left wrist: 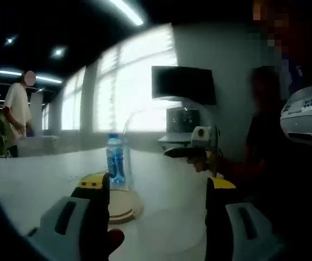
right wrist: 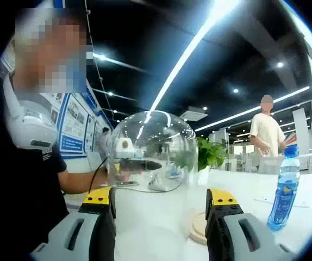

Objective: Open the cover put in the Mizone put the cover back on

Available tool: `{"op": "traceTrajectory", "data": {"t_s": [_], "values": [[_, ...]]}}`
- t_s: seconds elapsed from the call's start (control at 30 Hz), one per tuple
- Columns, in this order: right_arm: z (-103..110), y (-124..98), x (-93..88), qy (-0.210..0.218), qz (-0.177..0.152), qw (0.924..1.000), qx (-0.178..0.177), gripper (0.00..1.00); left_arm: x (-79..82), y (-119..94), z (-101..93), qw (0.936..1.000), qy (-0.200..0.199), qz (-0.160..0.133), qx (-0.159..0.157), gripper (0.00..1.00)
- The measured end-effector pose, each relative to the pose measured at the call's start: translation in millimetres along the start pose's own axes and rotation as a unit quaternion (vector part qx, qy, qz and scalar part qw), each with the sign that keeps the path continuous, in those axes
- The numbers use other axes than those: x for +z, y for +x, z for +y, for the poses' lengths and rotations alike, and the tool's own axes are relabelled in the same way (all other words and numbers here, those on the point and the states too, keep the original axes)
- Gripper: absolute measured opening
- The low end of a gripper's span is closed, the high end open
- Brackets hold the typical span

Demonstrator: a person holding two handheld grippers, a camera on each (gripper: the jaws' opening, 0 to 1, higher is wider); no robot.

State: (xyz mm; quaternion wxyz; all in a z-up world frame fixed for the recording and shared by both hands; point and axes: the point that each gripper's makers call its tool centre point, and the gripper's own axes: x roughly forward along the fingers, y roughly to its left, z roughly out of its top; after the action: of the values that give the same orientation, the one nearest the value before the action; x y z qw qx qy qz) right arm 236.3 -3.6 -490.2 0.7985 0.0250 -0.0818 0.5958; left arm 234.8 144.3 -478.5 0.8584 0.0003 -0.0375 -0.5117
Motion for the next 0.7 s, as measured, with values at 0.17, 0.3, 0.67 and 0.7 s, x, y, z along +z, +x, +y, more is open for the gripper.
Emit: {"op": "traceTrajectory", "data": {"t_s": [0.17, 0.3, 0.67, 0.7], "values": [[-7, -6, 0.6, -0.007, 0.002, 0.9999, -0.015, 0.59, -4.3, -6, 6.2, 0.9999, 0.002, 0.003, 0.01, 0.6], [-13, -12, -1.1, -0.013, 0.003, 0.9993, -0.034, 0.58, -7.0, -10, 12.8, 0.9997, 0.011, 0.003, 0.022, 0.6], [-40, -27, -5.5, -0.017, 0.003, 0.996, -0.088, 0.54, -12.4, -18, 36.6, 0.9988, 0.007, -0.007, 0.047, 0.57], [-45, -28, -7.5, -0.017, 0.004, 0.9952, -0.097, 0.54, -13.9, -18, 39.8, 0.9986, 0.008, -0.006, 0.051, 0.57]]}}
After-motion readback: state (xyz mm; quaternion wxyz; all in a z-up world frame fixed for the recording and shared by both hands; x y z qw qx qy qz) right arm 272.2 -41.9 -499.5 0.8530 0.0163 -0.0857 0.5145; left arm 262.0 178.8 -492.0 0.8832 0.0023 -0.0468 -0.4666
